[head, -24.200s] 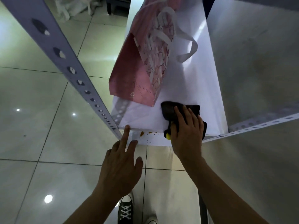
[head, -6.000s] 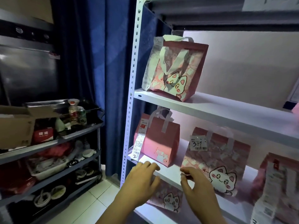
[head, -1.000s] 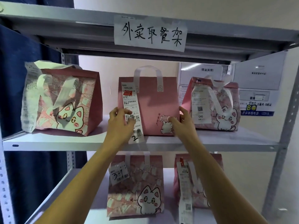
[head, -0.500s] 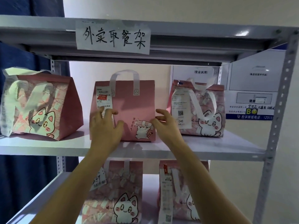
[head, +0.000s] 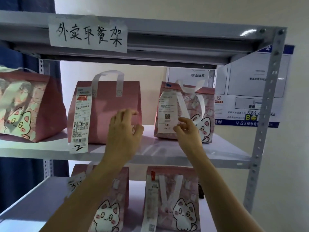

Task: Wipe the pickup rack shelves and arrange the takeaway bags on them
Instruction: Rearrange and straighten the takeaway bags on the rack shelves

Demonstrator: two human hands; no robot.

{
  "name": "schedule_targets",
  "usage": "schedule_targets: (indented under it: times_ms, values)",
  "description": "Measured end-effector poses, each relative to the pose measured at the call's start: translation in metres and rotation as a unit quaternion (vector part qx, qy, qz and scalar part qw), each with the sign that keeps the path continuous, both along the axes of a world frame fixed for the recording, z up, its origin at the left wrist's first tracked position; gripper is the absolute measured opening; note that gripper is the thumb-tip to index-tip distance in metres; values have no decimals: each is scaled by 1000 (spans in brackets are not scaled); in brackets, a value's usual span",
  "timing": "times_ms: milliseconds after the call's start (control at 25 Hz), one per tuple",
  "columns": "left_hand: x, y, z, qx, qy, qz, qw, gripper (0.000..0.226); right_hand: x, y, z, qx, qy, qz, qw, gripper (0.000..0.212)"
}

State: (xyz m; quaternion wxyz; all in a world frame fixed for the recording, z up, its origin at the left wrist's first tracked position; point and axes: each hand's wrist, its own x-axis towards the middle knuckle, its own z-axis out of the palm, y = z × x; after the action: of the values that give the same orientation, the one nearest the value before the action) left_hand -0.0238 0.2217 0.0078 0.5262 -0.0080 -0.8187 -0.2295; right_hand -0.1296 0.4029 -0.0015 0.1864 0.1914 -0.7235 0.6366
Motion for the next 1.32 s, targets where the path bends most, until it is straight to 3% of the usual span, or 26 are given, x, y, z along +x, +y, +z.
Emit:
schedule_targets:
  times_ms: [160, 480, 640, 1040, 1320]
  values:
    - [-39, 39, -10, 51, -57, -102, 992, 41, -16, 44, -5, -41, 10, -84, 996, 41]
    - [-100, 60, -12, 153, -178, -136, 962, 65, -61, 81, -3, 5, -79, -142, 987, 76]
    - [-107, 58, -12, 166, -213, -128, 954, 64, -67, 79, 0, -2, -79, -103, 992, 63]
    - [-92, 58, -15, 173, -156, -126, 964, 54, -46, 85, -5, -106, 6, -154, 982, 18]
    - [-39, 62, -9, 183, -98, -178, 962, 38, 13, 81, -9, -145, 31, -164, 975, 24]
